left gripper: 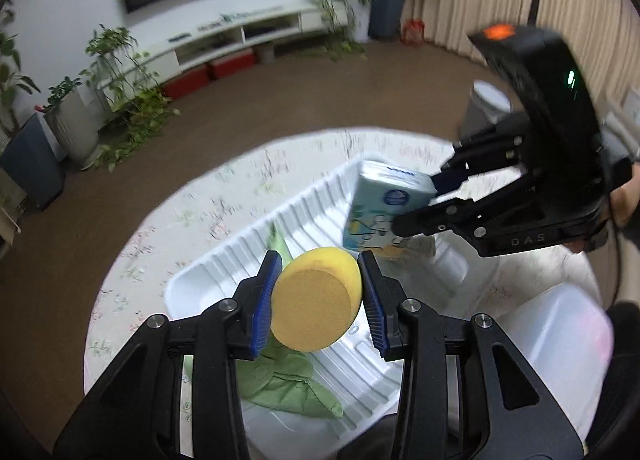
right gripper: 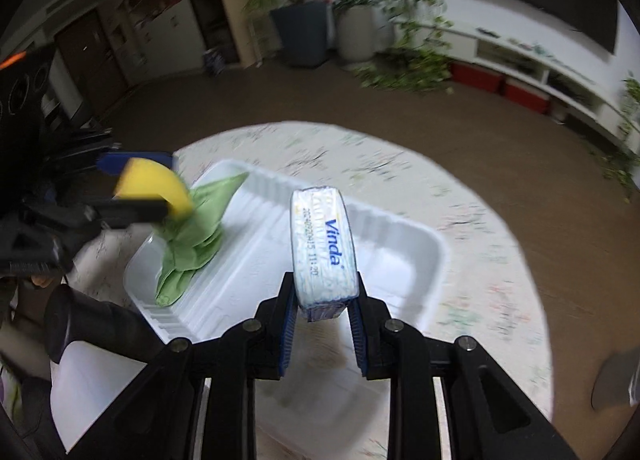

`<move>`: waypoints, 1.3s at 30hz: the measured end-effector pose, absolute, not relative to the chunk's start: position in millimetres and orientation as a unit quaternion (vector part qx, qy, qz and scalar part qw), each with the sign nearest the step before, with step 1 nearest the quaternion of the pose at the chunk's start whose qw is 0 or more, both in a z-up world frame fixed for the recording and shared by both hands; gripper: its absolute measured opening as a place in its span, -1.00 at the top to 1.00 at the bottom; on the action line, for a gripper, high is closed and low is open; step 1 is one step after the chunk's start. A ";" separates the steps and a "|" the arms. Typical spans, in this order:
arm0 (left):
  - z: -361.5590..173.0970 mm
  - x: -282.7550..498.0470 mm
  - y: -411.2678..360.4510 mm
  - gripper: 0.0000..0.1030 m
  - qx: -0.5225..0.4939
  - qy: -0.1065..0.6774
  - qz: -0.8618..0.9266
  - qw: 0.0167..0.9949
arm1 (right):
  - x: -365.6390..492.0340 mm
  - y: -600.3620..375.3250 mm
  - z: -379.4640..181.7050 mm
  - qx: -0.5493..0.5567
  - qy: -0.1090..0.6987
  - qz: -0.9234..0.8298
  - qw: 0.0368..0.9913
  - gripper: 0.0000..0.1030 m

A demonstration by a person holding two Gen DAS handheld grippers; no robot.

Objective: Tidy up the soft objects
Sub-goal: 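Carry the sponge and tissue pack into the white tray and open both tools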

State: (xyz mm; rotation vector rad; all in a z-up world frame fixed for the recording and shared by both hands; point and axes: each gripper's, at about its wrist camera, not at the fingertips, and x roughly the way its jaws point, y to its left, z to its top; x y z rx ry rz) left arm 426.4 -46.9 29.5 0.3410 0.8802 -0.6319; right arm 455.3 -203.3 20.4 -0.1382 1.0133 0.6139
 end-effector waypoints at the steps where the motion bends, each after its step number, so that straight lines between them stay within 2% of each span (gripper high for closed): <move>1: 23.1 428.3 -49.9 0.29 0.169 0.425 -0.299 0.837 | 457.9 -200.7 16.9 -0.063 0.482 0.293 0.824 0.48; 16: -21.0 435.5 -62.7 0.21 0.223 0.474 -0.265 0.809 | 501.8 -211.7 -22.8 0.089 0.561 0.284 0.773 0.47; 18: -19.9 435.3 -64.3 0.21 0.221 0.475 -0.266 0.809 | 505.4 -215.6 -27.0 0.108 0.573 0.278 0.764 0.44; 20: -21.3 435.7 -66.0 0.20 0.216 0.477 -0.266 0.809 | 505.7 -217.8 -29.3 0.107 0.578 0.271 0.762 0.30; 27: -23.9 439.4 -68.3 0.05 0.216 0.482 -0.259 0.809 | 499.8 -222.6 -37.7 0.092 0.589 0.255 0.761 0.28; 31: -21.6 439.9 -68.1 -0.22 0.217 0.475 -0.263 0.811 | 494.7 -226.6 -31.6 0.085 0.588 0.249 0.765 0.27; 34: -19.3 440.0 -67.2 -0.31 0.214 0.474 -0.258 0.814 | 491.5 -230.4 -22.0 0.085 0.576 0.250 0.774 0.14; 36: -16.8 439.7 -66.6 -0.31 0.217 0.471 -0.251 0.817 | 489.2 -233.1 -17.4 0.088 0.572 0.250 0.776 -0.05; 39: -7.4 438.0 -62.7 -0.51 0.212 0.459 -0.247 0.826 | 484.3 -236.6 -10.7 0.082 0.566 0.244 0.783 -0.25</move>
